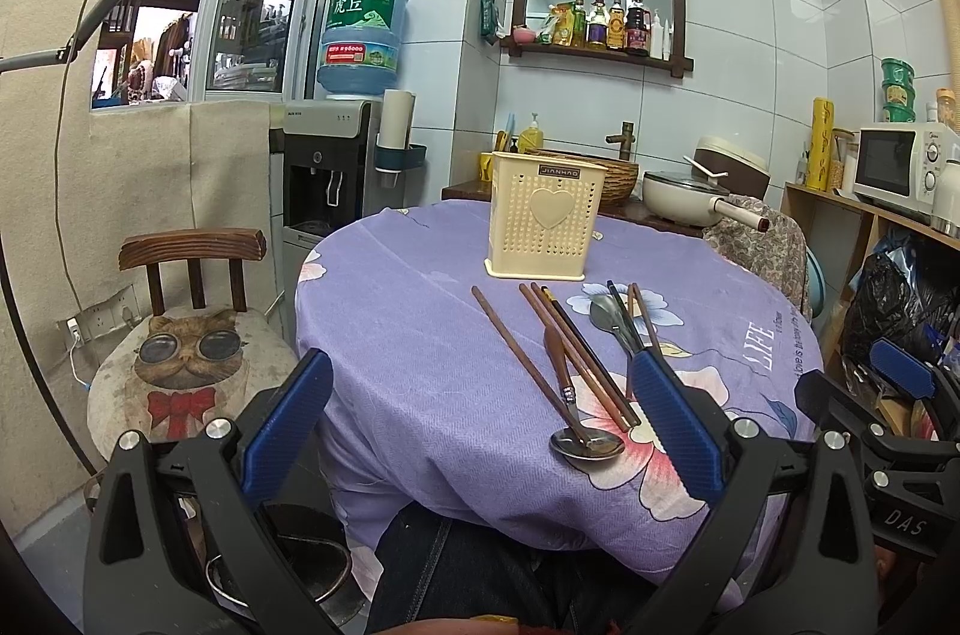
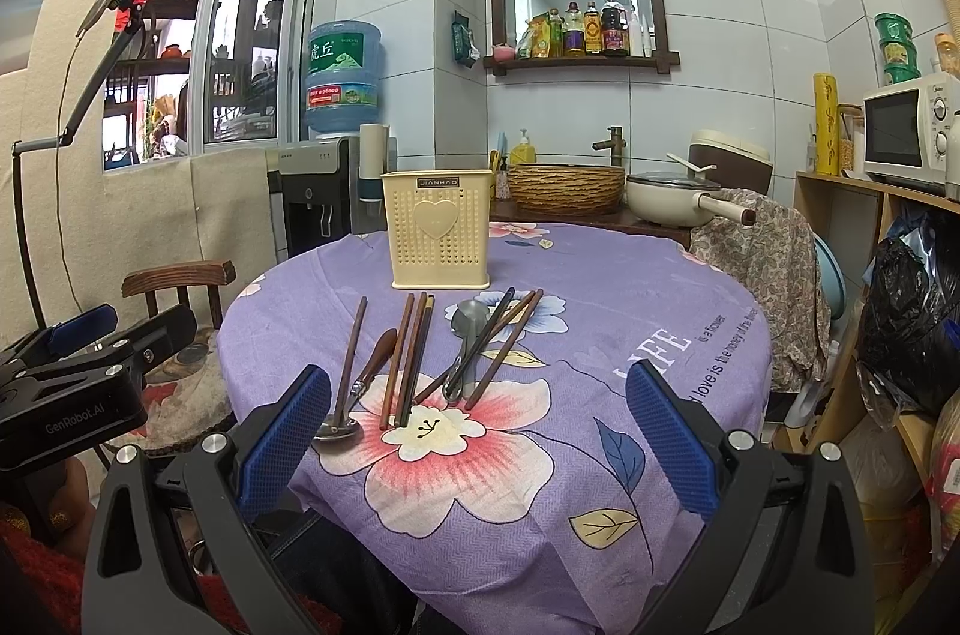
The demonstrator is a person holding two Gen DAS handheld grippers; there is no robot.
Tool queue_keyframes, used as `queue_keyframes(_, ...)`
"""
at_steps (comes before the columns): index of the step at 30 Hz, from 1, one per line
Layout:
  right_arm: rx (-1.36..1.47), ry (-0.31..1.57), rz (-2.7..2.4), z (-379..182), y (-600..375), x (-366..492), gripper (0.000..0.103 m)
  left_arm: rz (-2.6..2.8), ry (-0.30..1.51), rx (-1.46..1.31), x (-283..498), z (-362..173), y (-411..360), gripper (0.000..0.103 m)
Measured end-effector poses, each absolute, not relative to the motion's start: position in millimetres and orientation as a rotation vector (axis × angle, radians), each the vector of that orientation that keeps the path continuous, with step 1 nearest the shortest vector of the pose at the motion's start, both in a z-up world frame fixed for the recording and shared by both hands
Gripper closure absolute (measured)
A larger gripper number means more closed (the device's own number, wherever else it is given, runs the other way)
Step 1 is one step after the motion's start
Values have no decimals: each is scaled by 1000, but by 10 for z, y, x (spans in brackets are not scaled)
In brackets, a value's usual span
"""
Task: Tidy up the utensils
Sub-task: 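Move the left tool to a brown wooden chopstick while the right tool approaches a black chopstick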
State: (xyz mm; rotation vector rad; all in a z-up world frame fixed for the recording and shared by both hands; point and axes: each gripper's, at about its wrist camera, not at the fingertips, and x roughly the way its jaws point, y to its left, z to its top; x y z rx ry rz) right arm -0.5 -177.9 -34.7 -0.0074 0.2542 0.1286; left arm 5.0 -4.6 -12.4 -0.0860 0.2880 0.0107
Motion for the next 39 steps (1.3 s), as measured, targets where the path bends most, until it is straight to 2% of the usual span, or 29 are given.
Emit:
queue_keyframes(9,6,372,101,-455,-1864,467,6,-20,486,-128,686,-272,83,5)
queue_keyframes(22,-17,608,166,-450,-2003,1498,6,14,617,-60,1616,-299,188,6)
queue_keyframes(24,-19,631,178,-419,-1990,1612,11,17,631,-71,1716,-288,223,7)
queue_keyframes(30,-66,646,196,-320,-1930,1971,30,7,718,-78,2071,-314,271,25)
queue_keyframes(34,9,738,208,-339,-1998,2331,40,-11,773,-89,2297,-352,281,35)
queue_keyframes(39,24,769,206,-344,-1942,2692,58,-3,818,-106,2538,-396,308,37)
